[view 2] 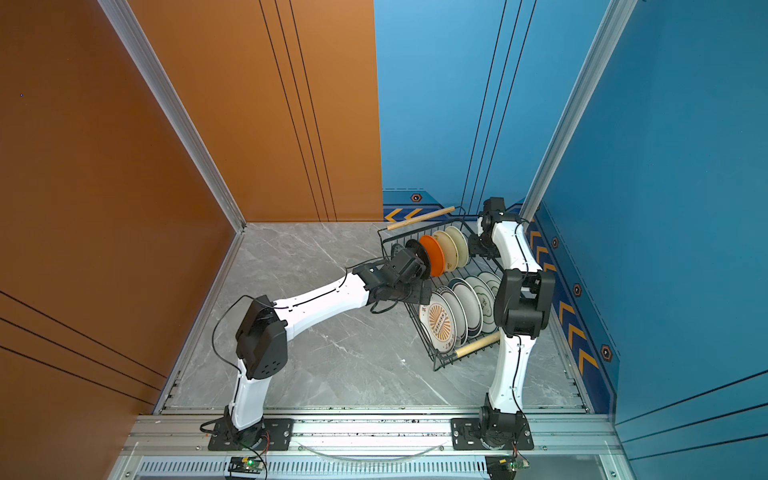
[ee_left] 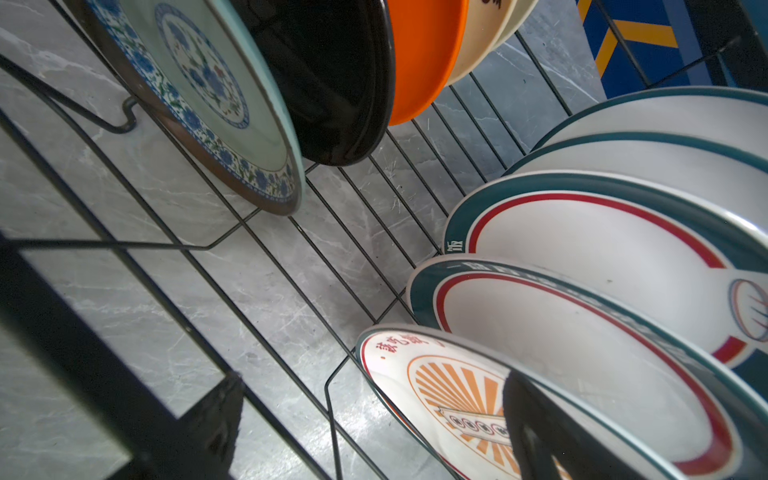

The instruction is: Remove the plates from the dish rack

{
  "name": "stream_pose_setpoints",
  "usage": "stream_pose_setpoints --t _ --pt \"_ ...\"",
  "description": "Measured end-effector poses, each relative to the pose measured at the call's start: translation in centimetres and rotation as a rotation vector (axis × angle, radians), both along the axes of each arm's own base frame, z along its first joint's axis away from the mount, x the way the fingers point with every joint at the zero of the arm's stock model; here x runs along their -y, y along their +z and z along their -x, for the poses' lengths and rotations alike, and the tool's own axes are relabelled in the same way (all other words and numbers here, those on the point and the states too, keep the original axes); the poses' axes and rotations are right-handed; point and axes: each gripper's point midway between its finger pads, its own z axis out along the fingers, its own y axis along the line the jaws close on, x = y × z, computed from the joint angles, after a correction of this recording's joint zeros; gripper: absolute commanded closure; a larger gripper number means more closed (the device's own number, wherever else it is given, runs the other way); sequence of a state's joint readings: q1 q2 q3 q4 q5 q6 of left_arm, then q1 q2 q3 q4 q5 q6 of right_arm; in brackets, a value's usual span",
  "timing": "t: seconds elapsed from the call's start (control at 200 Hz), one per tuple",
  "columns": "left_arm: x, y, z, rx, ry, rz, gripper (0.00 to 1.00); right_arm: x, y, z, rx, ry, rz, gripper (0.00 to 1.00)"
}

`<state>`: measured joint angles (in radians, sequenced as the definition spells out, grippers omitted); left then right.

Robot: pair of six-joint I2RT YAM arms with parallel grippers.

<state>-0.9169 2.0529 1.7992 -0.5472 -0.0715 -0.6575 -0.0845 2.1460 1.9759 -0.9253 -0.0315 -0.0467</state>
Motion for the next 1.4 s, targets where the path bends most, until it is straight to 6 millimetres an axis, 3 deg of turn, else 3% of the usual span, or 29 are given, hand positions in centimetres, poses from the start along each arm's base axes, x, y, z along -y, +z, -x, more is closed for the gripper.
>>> stream_pose_setpoints --t 0.145,0.37,0.521,0.791,0.916,1.061,1.232,1.397 --pt "-0.5 0.1 0.2 0.002 -0.008 0.000 0.02 0.0 0.8 0.2 0.014 -0.004 0.003 0.36" --pt "-1.7 1.3 0.1 0.021 -0.004 0.006 0.02 0.4 4.8 1.3 0.087 -0.023 0.019 0.35" --pt "-2.7 2.3 0.3 0.039 -0.007 0.008 0.02 1.1 6.4 2.6 0.107 -0.051 0.044 0.34" --pt "-7.4 5.4 1.1 0.118 0.045 -0.011 0.02 1.2 9.9 6.0 0.170 -0.090 0.062 0.35" --pt "-10.9 6.4 1.3 0.150 0.103 -0.023 0.02 -1.3 12.7 8.7 0.235 -0.060 0.030 0.34" --pt "-15.8 5.8 1.7 0.156 0.185 -0.057 0.02 -6.6 14.7 11.3 0.294 0.043 -0.026 0.33" --pt "-21.3 5.1 2.7 0.155 0.281 -0.078 0.02 -12.1 14.0 14.1 0.277 0.166 -0.088 0.35" --pt "-24.4 5.3 3.9 0.171 0.343 -0.064 0.02 -15.4 12.2 16.4 0.225 0.245 -0.119 0.39"
